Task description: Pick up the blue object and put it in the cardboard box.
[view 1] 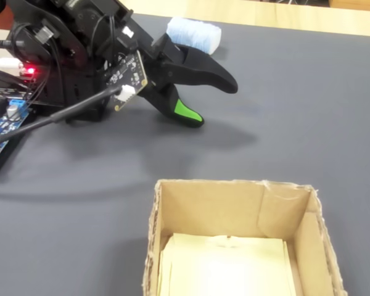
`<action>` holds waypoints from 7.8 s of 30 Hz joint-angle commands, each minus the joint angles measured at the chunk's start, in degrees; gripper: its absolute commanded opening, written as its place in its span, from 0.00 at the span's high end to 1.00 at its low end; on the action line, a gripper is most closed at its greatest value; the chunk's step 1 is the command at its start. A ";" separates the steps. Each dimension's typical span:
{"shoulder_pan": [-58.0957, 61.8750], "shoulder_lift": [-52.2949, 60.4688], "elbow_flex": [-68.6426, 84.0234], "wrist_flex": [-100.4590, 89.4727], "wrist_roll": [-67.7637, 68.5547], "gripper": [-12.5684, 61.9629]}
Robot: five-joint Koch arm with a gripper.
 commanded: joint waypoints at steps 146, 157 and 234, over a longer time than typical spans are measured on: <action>-62.84 -51.24 -69.87 57.74 13.45 0.67; -53.79 -38.58 -63.46 47.90 7.47 0.71; 35.51 -16.26 -42.19 -5.54 -23.20 0.73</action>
